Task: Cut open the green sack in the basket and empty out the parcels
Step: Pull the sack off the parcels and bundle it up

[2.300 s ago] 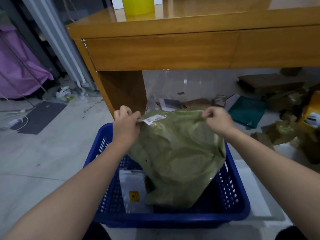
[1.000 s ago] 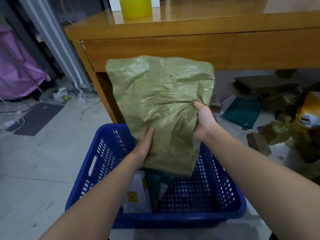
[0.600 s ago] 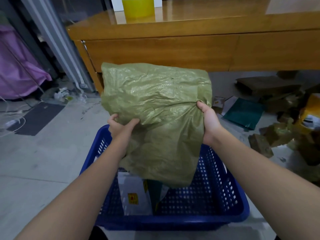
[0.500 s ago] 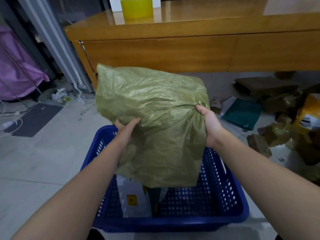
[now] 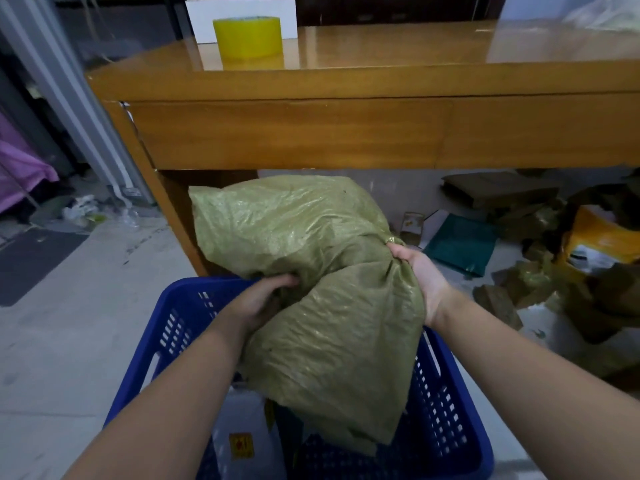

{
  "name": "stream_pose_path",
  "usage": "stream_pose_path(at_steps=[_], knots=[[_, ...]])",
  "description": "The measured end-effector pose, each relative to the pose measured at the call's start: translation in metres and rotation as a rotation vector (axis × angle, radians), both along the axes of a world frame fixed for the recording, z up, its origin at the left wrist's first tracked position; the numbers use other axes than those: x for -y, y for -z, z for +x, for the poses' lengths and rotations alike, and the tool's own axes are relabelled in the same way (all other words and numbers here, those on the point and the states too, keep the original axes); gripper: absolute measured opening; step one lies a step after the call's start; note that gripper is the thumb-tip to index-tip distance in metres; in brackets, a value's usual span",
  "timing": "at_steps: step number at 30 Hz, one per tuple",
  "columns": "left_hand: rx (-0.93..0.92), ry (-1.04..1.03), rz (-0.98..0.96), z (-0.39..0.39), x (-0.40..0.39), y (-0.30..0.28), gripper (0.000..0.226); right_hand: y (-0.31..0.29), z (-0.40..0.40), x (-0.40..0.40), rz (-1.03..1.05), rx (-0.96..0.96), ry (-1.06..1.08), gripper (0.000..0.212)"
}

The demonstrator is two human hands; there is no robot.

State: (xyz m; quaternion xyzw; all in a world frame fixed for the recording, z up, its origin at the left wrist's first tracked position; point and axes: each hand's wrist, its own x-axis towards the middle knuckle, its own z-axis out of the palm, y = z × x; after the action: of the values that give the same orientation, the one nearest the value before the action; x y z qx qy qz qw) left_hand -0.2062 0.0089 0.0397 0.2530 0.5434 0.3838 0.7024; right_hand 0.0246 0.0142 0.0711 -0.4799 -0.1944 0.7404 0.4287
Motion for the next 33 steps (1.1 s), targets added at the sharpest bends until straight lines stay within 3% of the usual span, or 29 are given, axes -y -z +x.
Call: stream_pose_path(at_steps=[4,11,14,17,18,19,23,25,26,29,31,33], knots=[[-0.095,0.060,-0.078,0.025,0.001,-0.018,0.045,-0.001,-0.010,-0.001,-0.017,0.038,-0.036,0.041],[-0.233,-0.047,0.033,0.036,0.019,-0.033,0.051,-0.013,-0.024,0.002,0.091,0.025,-0.057,0.043],[-0.341,-0.038,0.011,0.021,0.010,-0.027,0.027,-0.023,-0.015,0.006,0.154,0.076,-0.158,0.022],[-0.286,-0.123,-0.023,0.000,0.007,-0.025,0.010,-0.032,-0.006,0.006,0.141,0.180,-0.174,0.022],[-0.267,-0.162,-0.038,-0.008,0.010,-0.027,0.009,-0.035,-0.003,0.006,0.123,0.198,-0.142,0.023],[-0.226,-0.196,-0.039,-0.013,0.013,-0.031,0.022,-0.039,-0.001,0.005,0.109,0.228,-0.108,0.023],[-0.152,-0.313,0.016,-0.019,0.028,-0.053,0.040,-0.051,0.003,0.003,0.099,0.420,0.030,0.039],[-0.128,-0.318,0.067,-0.017,0.035,-0.062,0.035,-0.051,0.001,0.003,0.081,0.508,0.100,0.052],[-0.118,-0.306,0.097,-0.015,0.039,-0.067,0.031,-0.049,0.000,0.005,0.076,0.619,0.143,0.060],[-0.164,-0.248,0.105,-0.012,0.047,-0.074,0.036,-0.052,0.000,0.019,0.190,1.246,0.174,0.084],[-0.237,-0.223,0.080,-0.011,0.052,-0.076,0.047,-0.064,-0.004,0.035,0.472,1.398,-0.002,0.098],[-0.296,-0.195,0.075,-0.007,0.056,-0.078,0.052,-0.077,-0.019,0.052,0.689,1.421,-0.390,0.118]])
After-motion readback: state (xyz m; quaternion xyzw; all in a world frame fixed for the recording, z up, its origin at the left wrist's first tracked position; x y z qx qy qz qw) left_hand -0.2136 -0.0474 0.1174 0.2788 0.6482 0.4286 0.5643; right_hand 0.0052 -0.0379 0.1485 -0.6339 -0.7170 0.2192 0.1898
